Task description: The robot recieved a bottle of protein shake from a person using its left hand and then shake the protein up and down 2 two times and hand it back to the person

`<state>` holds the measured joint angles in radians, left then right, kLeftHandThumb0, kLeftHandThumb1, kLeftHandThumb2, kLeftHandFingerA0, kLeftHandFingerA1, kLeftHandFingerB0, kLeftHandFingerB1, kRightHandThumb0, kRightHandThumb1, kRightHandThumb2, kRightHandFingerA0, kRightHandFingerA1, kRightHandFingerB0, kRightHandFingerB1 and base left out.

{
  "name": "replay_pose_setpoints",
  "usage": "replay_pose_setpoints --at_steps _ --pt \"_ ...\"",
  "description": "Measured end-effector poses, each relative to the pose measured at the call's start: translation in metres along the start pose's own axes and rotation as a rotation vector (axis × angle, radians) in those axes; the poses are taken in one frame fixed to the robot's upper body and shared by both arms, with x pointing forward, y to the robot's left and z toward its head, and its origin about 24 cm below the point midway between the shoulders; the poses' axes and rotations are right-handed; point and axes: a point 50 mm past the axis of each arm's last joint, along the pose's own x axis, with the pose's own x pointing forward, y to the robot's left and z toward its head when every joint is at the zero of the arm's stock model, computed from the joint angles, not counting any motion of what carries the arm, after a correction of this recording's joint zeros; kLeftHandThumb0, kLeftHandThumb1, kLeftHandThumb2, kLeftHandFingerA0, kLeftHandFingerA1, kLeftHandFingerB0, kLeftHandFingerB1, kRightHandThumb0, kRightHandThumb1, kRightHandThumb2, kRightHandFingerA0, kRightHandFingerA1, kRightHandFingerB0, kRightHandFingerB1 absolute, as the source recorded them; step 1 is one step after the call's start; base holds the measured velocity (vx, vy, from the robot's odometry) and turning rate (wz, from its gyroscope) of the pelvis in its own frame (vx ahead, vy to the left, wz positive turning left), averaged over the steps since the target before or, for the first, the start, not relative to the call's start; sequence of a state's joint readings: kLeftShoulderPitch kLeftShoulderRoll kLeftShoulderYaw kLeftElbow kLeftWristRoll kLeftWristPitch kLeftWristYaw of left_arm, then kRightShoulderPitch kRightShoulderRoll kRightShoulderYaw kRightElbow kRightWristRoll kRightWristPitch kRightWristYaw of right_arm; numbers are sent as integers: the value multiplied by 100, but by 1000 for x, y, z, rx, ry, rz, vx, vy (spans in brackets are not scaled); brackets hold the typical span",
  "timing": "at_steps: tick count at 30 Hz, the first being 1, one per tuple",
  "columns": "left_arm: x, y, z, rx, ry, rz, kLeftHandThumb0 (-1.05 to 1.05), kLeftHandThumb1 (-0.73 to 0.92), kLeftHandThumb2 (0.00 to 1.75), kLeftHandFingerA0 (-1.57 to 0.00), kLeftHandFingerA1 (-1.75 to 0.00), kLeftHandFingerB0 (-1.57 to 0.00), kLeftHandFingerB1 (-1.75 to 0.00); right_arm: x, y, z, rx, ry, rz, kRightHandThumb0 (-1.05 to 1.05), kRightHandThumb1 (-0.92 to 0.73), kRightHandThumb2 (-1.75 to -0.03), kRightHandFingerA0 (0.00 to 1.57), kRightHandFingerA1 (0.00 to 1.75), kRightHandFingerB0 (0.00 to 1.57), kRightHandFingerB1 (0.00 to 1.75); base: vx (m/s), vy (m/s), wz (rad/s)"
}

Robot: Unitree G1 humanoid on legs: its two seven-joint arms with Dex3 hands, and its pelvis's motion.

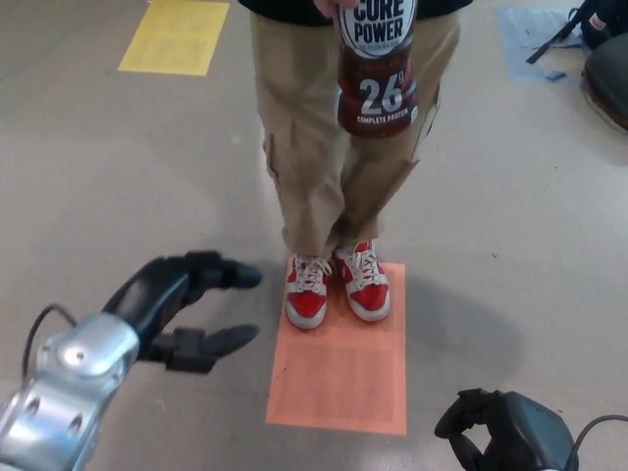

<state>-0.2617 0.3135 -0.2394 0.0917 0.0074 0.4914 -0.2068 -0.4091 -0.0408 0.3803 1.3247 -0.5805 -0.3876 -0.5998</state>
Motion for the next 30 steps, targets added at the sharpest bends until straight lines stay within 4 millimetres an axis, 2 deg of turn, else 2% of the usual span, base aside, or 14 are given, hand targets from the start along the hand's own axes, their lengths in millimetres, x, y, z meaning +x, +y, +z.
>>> replay_pose_setpoints --at_steps 1,4,5,6,9,10,11,12,14,18,24,27,28,30 --pt "1 0 -7 12 23 12 -38 57 58 -56 -41 -31 -33 1 0 0 0 -1 -1 -50 -52 -113 105 107 90 82 0 0 0" --pt "5 1 -27 47 87 50 -40 56 58 -52 -42 -27 -33 5 -4 4 -1 -13 -12 -50 -52 -113 104 106 90 82 0 0 0" --pt "5 1 -31 54 99 58 -40 56 58 -49 -41 -24 -31 6 -5 5 -2 -17 -16 -48 -52 -113 103 101 91 81 0 0 0" --pt "6 2 -38 68 122 73 -28 38 86 -37 -58 -8 -46 9 -8 8 -2 -25 -23 -47 -51 -115 104 102 91 82 0 0 0" --pt "8 3 -56 89 172 105 -29 37 85 -36 -58 -7 -45 14 -13 13 -2 -41 -39 -48 -51 -115 102 100 90 81 0 0 0" --pt "8 4 -61 95 185 113 -29 36 85 -35 -57 -6 -45 16 -14 14 -2 -45 -43 -46 -50 -114 102 96 95 72 0 0 0" --pt "8 4 -65 98 195 120 -29 36 85 -35 -57 -6 -45 17 -16 16 -2 -49 -47 -46 -50 -114 102 96 95 72 0 0 0" --pt "9 5 -68 102 204 127 -43 45 66 -40 -46 -14 -36 18 -17 17 -2 -51 -50 -46 -50 -112 102 96 96 72 0 0 0" --pt "9 6 -76 111 223 144 -45 47 66 -36 -44 -13 -35 20 -19 19 -1 -57 -56 -46 -52 -107 98 94 95 72 0 0 0" --pt "9 8 -90 138 253 175 -44 49 68 -35 -44 -11 -35 24 -23 22 1 -67 -69 -47 -52 -110 98 97 94 71 0 0 0" --pt "11 10 -103 200 272 206 -52 54 74 -30 -42 -9 -35 31 -31 29 4 -83 -86 -47 -55 -107 94 90 93 70 0 0 0" --pt "13 11 -106 266 272 221 -53 56 76 -28 -42 -8 -36 36 -36 34 6 -95 -99 -47 -58 -104 100 102 93 68 0 0 0" --pt "14 11 -106 282 269 226 -53 58 77 -27 -42 -8 -35 37 -38 35 7 -97 -103 -48 -54 -112 103 103 88 78 0 0 0" --pt "16 13 -105 331 256 240 -54 58 78 -27 -42 -8 -35 40 -42 38 8 -103 -111 -48 -54 -112 103 105 87 78 0 0 0"
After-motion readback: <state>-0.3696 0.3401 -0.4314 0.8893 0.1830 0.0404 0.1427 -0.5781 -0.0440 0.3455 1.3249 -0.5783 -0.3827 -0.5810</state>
